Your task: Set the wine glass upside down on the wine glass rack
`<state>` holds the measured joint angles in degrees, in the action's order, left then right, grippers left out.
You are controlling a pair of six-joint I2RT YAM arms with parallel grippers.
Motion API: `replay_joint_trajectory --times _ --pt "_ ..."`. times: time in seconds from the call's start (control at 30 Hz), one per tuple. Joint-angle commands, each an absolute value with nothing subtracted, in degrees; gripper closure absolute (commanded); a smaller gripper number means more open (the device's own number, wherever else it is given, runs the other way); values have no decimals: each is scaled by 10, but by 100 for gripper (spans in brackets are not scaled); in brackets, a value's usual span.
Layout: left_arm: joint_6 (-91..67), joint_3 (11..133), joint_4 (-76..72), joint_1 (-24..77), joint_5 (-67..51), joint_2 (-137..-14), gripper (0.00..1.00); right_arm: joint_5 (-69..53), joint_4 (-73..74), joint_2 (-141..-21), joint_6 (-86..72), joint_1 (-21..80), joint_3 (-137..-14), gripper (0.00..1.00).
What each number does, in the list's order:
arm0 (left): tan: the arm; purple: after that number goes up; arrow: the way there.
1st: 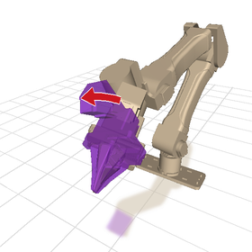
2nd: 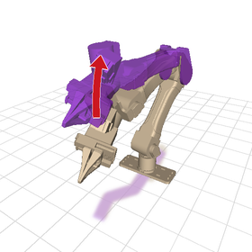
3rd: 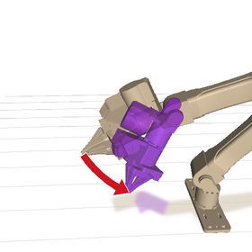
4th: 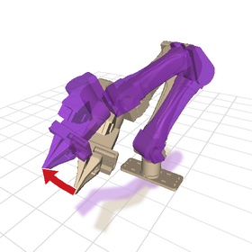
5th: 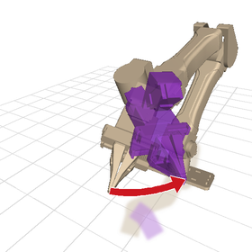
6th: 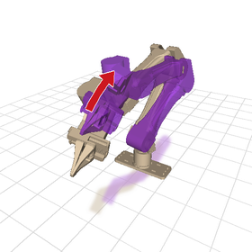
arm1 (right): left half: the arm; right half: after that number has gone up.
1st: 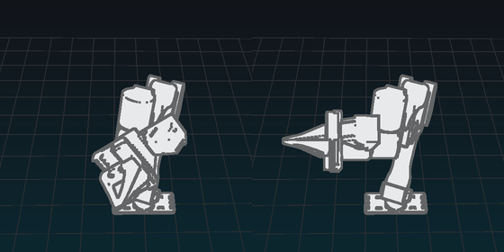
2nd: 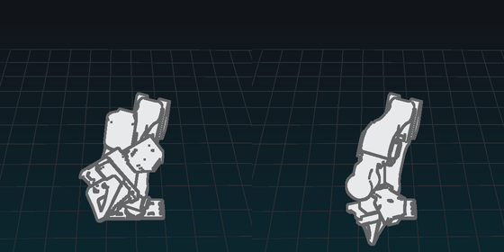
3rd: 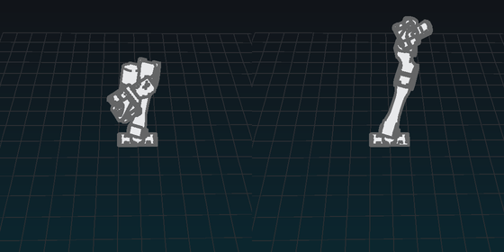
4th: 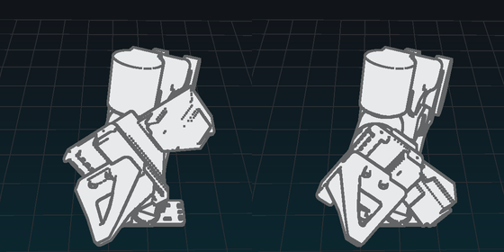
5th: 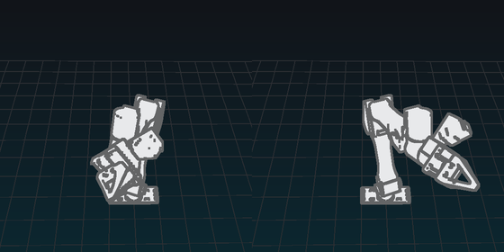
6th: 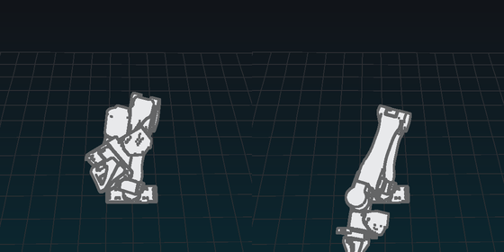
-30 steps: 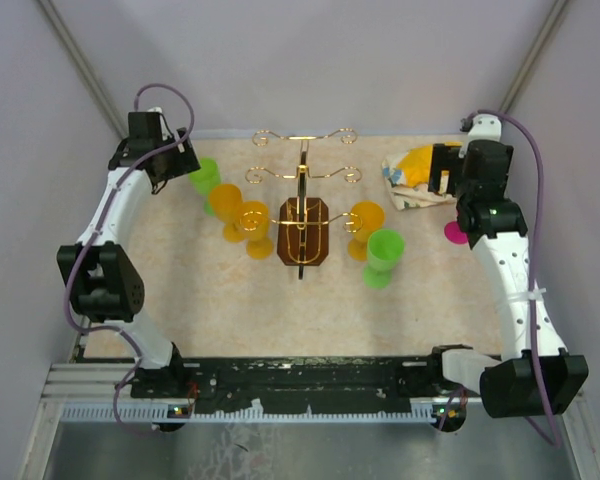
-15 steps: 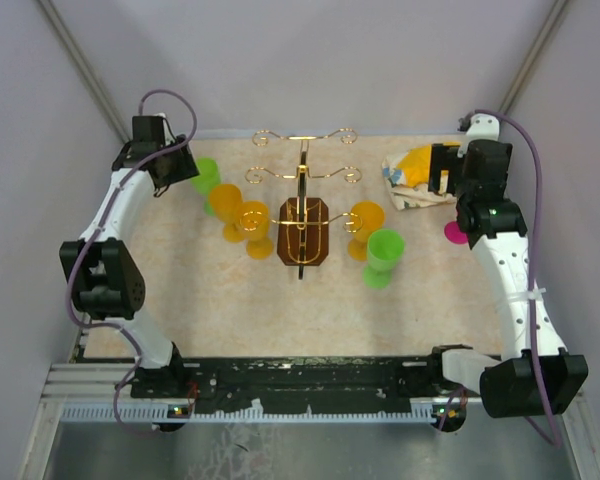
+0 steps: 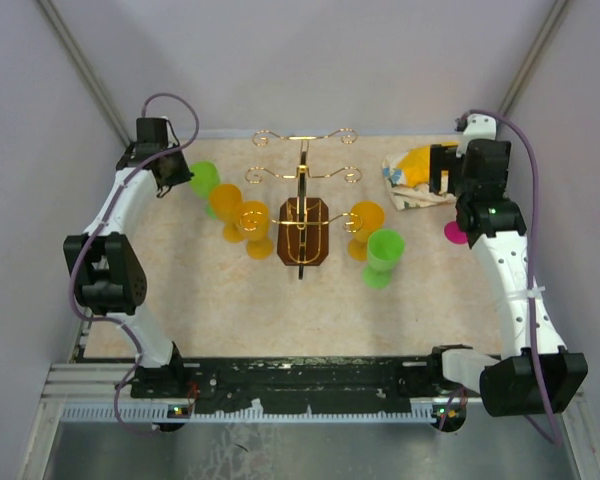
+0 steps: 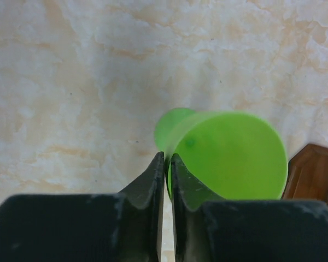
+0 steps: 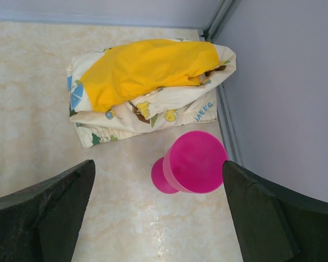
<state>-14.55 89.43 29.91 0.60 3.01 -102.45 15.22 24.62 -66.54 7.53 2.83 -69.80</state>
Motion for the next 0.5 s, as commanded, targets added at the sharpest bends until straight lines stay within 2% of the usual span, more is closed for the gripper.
replay_joint_trajectory --times 0.0,0.07,0.3,0.47 --pt "-147 911 285 6 36 -1029 93 149 210 -668 84 27 -708 1" --pt "-146 913 284 6 42 -1026 100 142 213 -670 77 27 -713 1" --pt "-131 912 220 5 73 -987 100 81 233 -676 26 27 -754 1" --pt "-89 893 101 6 97 -922 100 -26 238 -678 -62 27 -782 1"
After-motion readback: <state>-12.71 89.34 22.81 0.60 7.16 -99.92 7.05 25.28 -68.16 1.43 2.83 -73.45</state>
